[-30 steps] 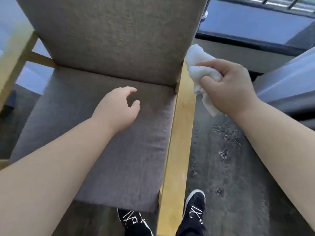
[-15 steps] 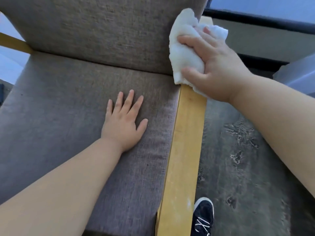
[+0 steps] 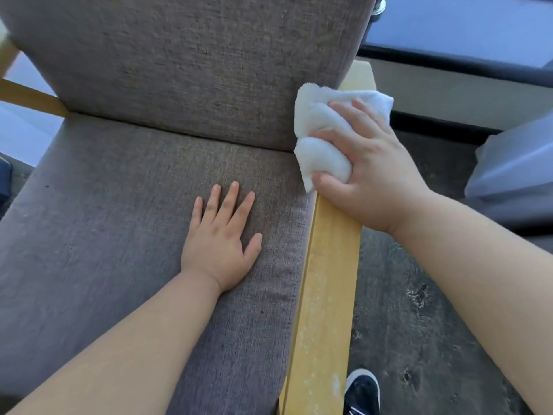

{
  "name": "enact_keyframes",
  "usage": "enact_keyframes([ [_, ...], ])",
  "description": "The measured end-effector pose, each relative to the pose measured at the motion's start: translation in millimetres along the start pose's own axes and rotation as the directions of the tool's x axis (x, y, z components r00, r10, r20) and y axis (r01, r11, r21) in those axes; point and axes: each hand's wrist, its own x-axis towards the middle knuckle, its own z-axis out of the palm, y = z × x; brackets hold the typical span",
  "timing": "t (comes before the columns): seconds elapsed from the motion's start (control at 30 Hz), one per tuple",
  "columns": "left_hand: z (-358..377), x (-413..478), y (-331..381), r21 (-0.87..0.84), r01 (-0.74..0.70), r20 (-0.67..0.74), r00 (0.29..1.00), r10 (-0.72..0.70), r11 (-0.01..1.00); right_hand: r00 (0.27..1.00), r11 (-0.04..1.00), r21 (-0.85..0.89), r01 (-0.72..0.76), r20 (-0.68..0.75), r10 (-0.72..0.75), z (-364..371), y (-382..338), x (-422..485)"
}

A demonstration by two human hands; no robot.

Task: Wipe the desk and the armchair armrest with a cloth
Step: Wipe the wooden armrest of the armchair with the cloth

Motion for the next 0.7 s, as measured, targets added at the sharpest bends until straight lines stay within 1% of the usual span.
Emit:
enact_keyframes([
  [0.2, 2, -7, -1, 0.020, -0.003, 0.013, 1.000, 0.003, 1.000, 1.000, 0.998, 0.062, 0.000, 0.012, -0.001, 7, -10, -30],
  [0.4, 7, -26, -3, 0.010, -0.020, 0.002, 1.000, 0.020, 1.000, 1.000, 0.998, 0.058, -0.007, 0.015, 0.006, 16, -22, -55],
  [0.7, 15, -67, -8, -0.006, -0.046, 0.025, 0.999, 0.046, 0.999, 0.999, 0.996, 0.079, -0.034, 0.033, 0.031, 27, -45, -103],
])
